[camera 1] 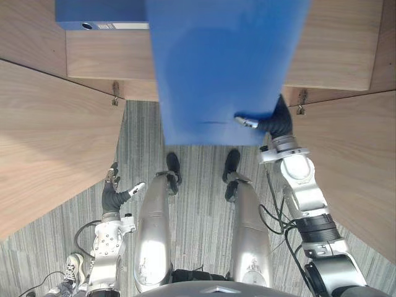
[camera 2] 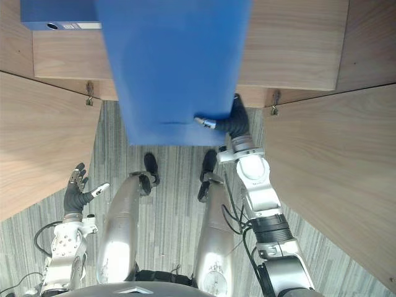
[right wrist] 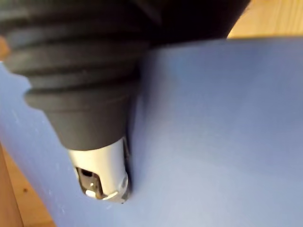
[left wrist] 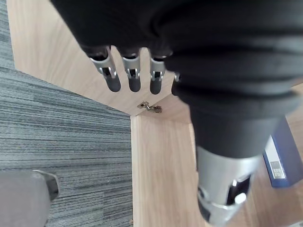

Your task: Walk over to the cabinet, pick up the folder, carry it to the office cabinet, place the folder inside the office cabinet, then close the office cabinet door

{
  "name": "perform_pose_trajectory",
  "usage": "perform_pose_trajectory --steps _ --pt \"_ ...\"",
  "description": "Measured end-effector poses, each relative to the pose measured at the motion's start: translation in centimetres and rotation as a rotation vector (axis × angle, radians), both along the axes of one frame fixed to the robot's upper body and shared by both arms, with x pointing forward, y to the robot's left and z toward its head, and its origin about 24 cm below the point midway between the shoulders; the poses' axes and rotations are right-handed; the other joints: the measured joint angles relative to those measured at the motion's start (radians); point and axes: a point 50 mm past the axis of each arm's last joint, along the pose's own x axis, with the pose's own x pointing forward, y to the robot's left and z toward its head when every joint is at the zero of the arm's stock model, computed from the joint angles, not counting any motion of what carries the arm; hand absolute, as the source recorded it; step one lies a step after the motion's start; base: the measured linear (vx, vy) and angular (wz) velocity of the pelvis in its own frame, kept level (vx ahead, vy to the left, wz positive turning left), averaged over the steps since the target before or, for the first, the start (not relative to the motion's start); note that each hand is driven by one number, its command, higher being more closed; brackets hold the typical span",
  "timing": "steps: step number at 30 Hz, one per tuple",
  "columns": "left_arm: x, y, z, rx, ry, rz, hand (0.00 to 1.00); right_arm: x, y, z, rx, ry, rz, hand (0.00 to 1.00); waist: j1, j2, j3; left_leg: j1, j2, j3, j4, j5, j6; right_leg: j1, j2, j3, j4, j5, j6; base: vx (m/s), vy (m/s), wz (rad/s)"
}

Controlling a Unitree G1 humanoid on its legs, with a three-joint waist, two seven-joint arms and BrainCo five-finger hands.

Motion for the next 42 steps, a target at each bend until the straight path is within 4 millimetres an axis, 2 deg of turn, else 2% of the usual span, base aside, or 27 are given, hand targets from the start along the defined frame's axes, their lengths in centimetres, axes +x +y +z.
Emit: perform_pose_trajectory --steps 3,6,11,19,22,25,27,29,34,38,42 --pt "1.6 -0.1 0.7 -0.023 -0.039 0.001 0.0 1.3 -0.9 2.2 0.102 -0.047 -0.004 1.0 -0.009 0.0 0.0 -0.02 0.001 -0.001 0.005 0.0 0.0 -0.023 -0.001 -0.003 0.012 -0.003 -0.003 0.02 -0.014 0.0" --pt "2.1 0.1 0.8 -0.057 -0.05 0.014 0.0 2.2 -2.6 3.8 0.229 -0.078 -0.054 1.0 -0.003 0.0 0.0 -0.031 0.001 -0.004 0.007 0.0 0.0 -0.035 -0.004 -0.007 0.023 -0.011 -0.007 0.01 -0.005 0.03" --pt "2.2 0.1 0.5 -0.103 -0.044 0.03 0.0 3.4 -4.4 5.2 0.425 -0.086 -0.092 1.0 -0.002 0.0 0.0 -0.035 -0.003 -0.006 0.003 0.001 -0.001 -0.042 -0.007 -0.011 0.029 -0.014 -0.009 0.0 -0.006 0.02" --pt "4.4 -0.4 2.7 -0.132 -0.137 0.014 0.0 5.5 -5.6 6.9 0.662 -0.06 -0.114 1.0 -0.024 0.0 0.0 -0.08 -0.018 -0.028 -0.022 0.029 -0.001 -0.075 -0.02 -0.035 0.021 -0.012 -0.011 0.0 -0.007 0.09" --pt "5.0 -0.9 2.4 -0.15 -0.134 0.028 0.0 6.4 -5.4 7.4 0.712 -0.031 -0.095 1.0 -0.026 0.0 -0.001 -0.08 -0.018 -0.027 -0.032 0.033 -0.002 -0.075 -0.02 -0.037 0.009 -0.006 -0.012 0.01 -0.002 0.02" --pt "6.5 -2.0 1.7 -0.157 -0.079 0.009 0.0 6.8 -5.1 8.6 0.759 -0.04 -0.064 1.0 -0.034 -0.001 -0.001 -0.092 -0.018 -0.03 -0.038 0.042 -0.002 -0.078 -0.015 -0.043 -0.013 0.008 -0.013 0.0 0.0 0.0" --pt "7.0 -2.4 2.0 -0.162 -0.081 0.008 0.0 7.1 -4.5 9.3 0.785 -0.037 -0.039 1.0 -0.048 -0.001 -0.002 -0.105 -0.017 -0.029 -0.038 0.042 -0.002 -0.087 -0.015 -0.041 -0.019 0.015 -0.011 0.0 0.003 -0.02" --pt "7.2 -2.4 2.1 -0.162 -0.081 0.019 0.0 7.3 -4.2 10.0 0.81 -0.039 -0.03 1.0 -0.053 -0.001 -0.002 -0.111 -0.017 -0.027 -0.039 0.044 0.002 -0.09 -0.013 -0.04 -0.029 0.025 -0.01 0.0 0.009 -0.07" --pt "7.2 -2.3 0.7 -0.167 -0.002 0.049 0.0 7.9 -2.9 11.2 0.915 -0.034 -0.009 1.0 -0.057 -0.003 -0.003 -0.117 -0.012 -0.021 -0.06 0.061 0.005 -0.09 -0.003 -0.039 -0.07 0.055 -0.014 0.0 0.002 -0.04" --pt "7.2 -2.6 0.1 -0.18 0.028 0.068 0.0 8.3 -0.6 12.3 1.052 0.0 0.057 1.0 -0.06 -0.004 -0.005 -0.114 -0.012 -0.019 -0.092 0.087 0.002 -0.088 0.001 -0.044 -0.098 0.074 -0.021 0.0 -0.008 0.02" --pt "7.3 -3.2 0.0 -0.202 0.038 0.085 0.0 8.4 0.4 12.0 1.154 0.03 0.063 1.0 -0.059 -0.004 -0.005 -0.105 -0.013 -0.029 -0.112 0.103 -0.003 -0.073 0.002 -0.06 -0.113 0.08 -0.025 0.01 -0.016 0.09"
